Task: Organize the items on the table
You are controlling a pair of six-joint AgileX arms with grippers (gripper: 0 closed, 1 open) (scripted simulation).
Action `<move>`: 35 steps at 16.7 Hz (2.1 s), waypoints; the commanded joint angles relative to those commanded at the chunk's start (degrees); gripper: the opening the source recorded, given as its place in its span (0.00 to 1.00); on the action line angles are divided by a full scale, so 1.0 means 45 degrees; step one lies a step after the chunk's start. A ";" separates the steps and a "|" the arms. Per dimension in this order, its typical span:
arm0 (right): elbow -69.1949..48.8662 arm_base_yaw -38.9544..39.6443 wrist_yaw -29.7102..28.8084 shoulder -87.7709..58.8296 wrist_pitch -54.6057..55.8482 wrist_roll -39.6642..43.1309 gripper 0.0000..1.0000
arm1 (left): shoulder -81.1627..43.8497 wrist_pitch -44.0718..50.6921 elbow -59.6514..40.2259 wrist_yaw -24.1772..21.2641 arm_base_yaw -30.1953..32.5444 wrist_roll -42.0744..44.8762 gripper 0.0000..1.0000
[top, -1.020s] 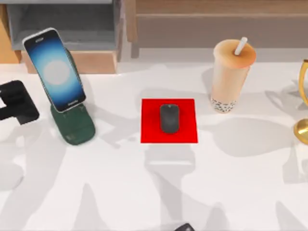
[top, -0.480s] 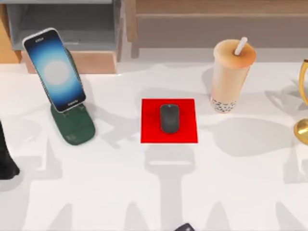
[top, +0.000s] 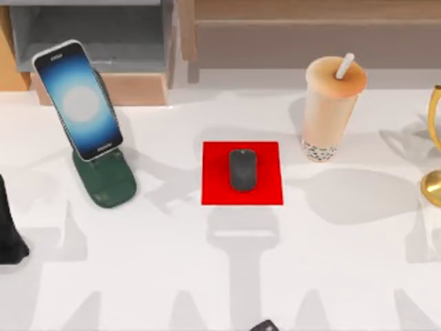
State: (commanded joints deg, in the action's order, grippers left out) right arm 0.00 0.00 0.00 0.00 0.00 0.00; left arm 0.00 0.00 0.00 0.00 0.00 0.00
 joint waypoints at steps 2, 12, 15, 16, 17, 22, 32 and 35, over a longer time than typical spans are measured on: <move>-0.0069 0.0295 -0.0044 -0.0322 0.0328 0.0019 1.00 | 0.0000 0.0000 0.0000 0.0000 0.0000 0.0000 1.00; -0.1599 0.4559 -0.2311 -0.8592 0.6482 0.0194 1.00 | 0.0000 0.0000 0.0000 0.0000 0.0000 0.0000 1.00; -0.2502 0.5951 -0.3500 -1.2546 0.9081 0.0221 1.00 | 0.0000 0.0000 0.0000 0.0000 0.0000 0.0000 1.00; -0.2841 0.6352 -0.3914 -1.3924 0.9956 0.0223 1.00 | 0.0000 0.0000 0.0000 0.0000 0.0000 0.0000 1.00; -0.3197 0.6713 -0.4331 -1.5311 1.0825 0.0219 1.00 | 0.0000 0.0000 0.0000 0.0000 0.0000 0.0000 1.00; -0.5238 0.7699 -0.6372 -2.1889 1.4937 0.0138 1.00 | 0.0000 0.0000 0.0000 0.0000 0.0000 0.0000 1.00; -0.8382 0.7764 -0.8285 -2.7585 1.9099 0.0023 1.00 | 0.0000 0.0000 0.0000 0.0000 0.0000 0.0000 1.00; -0.8338 0.7739 -0.8261 -2.7551 1.9065 0.0025 1.00 | 0.0000 0.0000 0.0000 0.0000 0.0000 0.0000 1.00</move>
State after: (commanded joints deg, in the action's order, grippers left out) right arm -37.52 34.83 -37.18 -123.98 85.79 0.11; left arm 0.00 0.00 0.00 0.00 0.00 0.00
